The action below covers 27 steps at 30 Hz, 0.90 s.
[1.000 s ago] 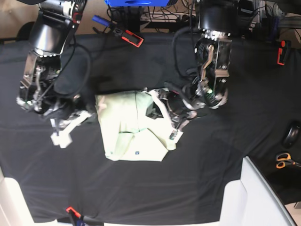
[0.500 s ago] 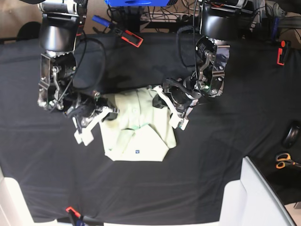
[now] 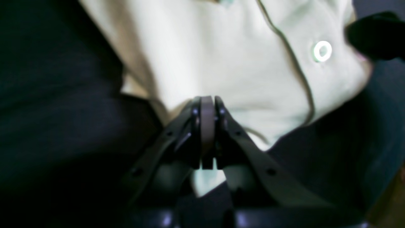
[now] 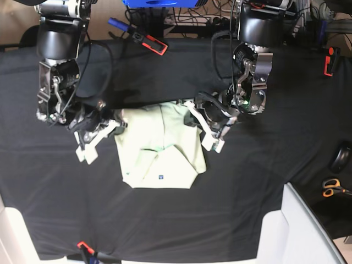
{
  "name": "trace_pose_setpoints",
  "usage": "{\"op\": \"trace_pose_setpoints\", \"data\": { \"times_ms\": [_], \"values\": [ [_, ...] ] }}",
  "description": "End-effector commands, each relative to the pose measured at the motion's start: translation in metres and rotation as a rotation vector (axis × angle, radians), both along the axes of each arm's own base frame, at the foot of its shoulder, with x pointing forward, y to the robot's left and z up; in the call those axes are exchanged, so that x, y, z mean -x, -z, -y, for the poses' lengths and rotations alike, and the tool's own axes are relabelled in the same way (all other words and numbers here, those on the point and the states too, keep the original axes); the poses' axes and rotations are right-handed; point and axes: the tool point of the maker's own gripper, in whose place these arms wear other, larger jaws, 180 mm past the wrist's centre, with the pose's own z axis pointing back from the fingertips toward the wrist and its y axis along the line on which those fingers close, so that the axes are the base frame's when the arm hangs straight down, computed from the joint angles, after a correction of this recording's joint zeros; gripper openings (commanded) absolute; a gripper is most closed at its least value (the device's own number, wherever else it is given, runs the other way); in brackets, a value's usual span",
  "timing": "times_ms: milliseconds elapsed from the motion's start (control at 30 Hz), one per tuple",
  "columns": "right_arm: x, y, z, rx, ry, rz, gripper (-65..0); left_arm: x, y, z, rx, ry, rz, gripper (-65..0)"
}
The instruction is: Fold the T-shirt properly
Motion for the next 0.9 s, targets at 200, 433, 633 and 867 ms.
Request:
{"op": "trace_pose_setpoints", "data": {
  "times_ms": [200,433,633,867],
  "values": [
    [-0.018,-0.076,0.010,0.197,-0.150,0.317,-64.7,-0.009,-0.063,-0.040,-0.094,0.039,0.220,-65.0],
    [0.041,-0.083,0.019,0.389,-0.325,0.498,-64.7,0.051,-0.069,-0.066,-0.294,0.173,0.239,-65.0],
    [0.101,-0.072,0.046,0.462,-0.318,0.424,-64.7,0.119,-0.060,-0.069,-0.460,0.285,0.186,-65.0],
    [0.162,-0.045,0.073,0.529,-0.345,0.177,-64.7,0.202,-0.034,-0.067,-0.436,0.327,-0.001,-65.0]
  ]
}}
